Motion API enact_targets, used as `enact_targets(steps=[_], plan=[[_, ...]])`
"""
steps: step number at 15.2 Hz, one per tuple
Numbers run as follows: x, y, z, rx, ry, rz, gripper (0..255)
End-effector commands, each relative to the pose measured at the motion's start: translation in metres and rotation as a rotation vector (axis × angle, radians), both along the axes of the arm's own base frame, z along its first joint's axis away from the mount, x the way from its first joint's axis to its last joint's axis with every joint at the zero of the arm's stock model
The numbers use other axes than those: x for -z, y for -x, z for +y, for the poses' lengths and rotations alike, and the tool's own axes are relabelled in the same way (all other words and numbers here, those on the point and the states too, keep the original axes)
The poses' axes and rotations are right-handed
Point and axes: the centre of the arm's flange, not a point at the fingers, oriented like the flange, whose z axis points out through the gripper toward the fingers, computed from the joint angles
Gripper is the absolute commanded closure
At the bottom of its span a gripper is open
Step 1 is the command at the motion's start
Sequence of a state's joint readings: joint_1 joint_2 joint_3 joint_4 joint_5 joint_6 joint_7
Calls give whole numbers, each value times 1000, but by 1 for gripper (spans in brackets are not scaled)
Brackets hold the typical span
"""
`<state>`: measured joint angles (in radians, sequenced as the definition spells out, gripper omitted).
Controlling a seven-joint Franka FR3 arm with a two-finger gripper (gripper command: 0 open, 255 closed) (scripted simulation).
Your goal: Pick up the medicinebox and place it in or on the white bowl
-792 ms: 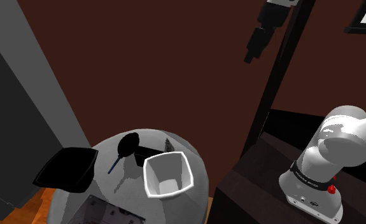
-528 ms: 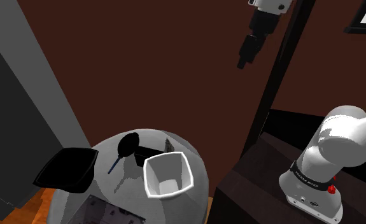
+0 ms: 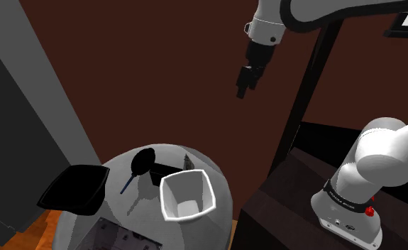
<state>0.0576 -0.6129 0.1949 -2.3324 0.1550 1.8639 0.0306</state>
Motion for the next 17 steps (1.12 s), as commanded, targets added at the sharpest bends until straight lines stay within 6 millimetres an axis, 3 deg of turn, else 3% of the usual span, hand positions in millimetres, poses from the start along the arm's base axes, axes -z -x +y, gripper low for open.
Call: enact_targets(steps=[1, 17], plan=[[20, -15, 16, -10, 4, 6, 0], [171, -109, 141, -86, 47, 63, 0]])
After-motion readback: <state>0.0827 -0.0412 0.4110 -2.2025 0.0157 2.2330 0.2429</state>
